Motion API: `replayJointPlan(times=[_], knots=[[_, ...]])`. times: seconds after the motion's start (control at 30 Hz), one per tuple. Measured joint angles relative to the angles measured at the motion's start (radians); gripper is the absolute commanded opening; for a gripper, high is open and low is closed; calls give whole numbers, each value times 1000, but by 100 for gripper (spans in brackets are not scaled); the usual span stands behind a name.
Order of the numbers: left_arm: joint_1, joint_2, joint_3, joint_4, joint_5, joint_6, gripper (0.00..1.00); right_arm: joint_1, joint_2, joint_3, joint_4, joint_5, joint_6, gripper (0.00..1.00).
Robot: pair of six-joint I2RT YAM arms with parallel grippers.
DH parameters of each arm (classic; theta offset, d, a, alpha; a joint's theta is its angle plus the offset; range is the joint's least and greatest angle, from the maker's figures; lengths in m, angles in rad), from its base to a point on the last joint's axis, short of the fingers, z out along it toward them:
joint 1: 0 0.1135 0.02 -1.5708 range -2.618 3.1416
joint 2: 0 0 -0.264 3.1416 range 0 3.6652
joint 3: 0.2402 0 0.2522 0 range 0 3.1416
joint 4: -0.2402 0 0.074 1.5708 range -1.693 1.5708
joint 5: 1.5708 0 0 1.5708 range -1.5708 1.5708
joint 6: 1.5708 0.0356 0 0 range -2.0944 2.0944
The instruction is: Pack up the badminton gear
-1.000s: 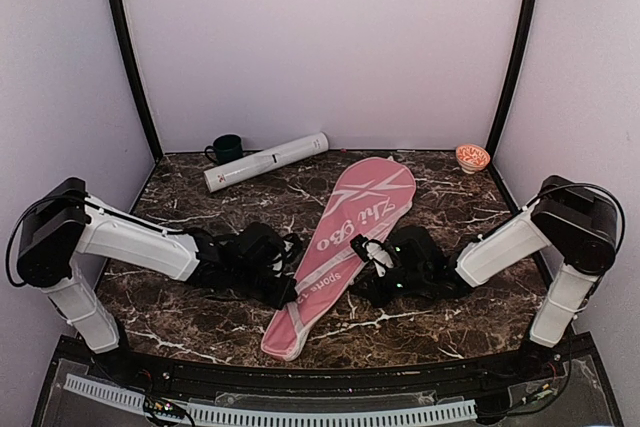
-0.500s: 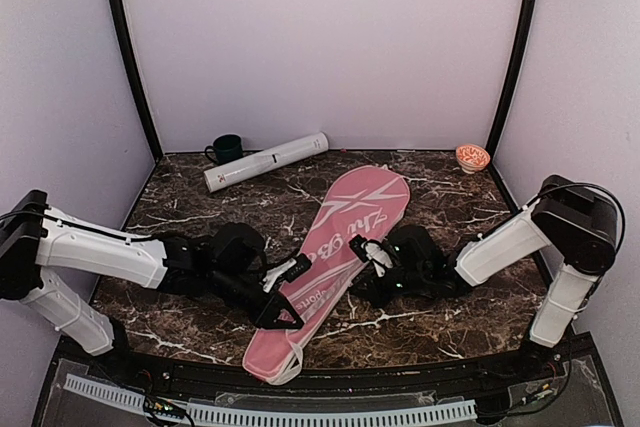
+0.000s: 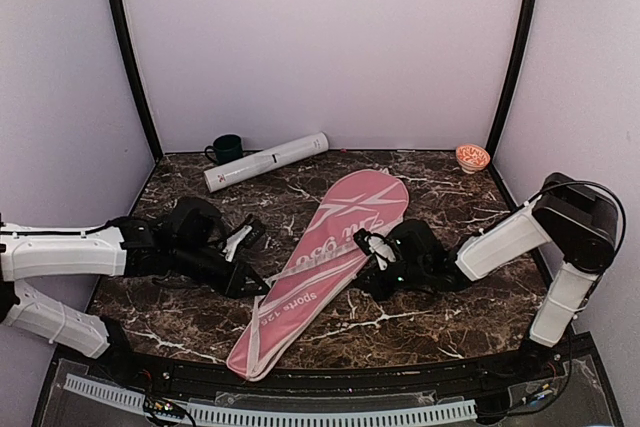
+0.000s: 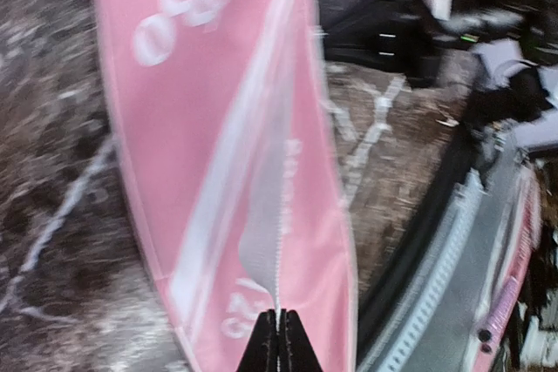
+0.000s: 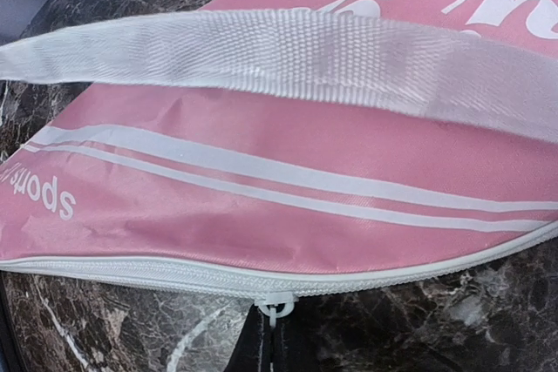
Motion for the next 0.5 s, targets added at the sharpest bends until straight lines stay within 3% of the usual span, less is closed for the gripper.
replayJointPlan(times=[0.1,0.23,0.37,0.5], knots=[[47,81,12,-76,-135,-3,2,-5,0,7,-10,14,0,0],[51,223,22,-86,-192,-1,3,-6,0,14,-24,16,-4,0],[51,292,22,-67,-195,3,37,-7,0,32,-54,20,-8,0],[51,259,19,-69,-210,6,57,-14,5,56,-91,24,-23,0]])
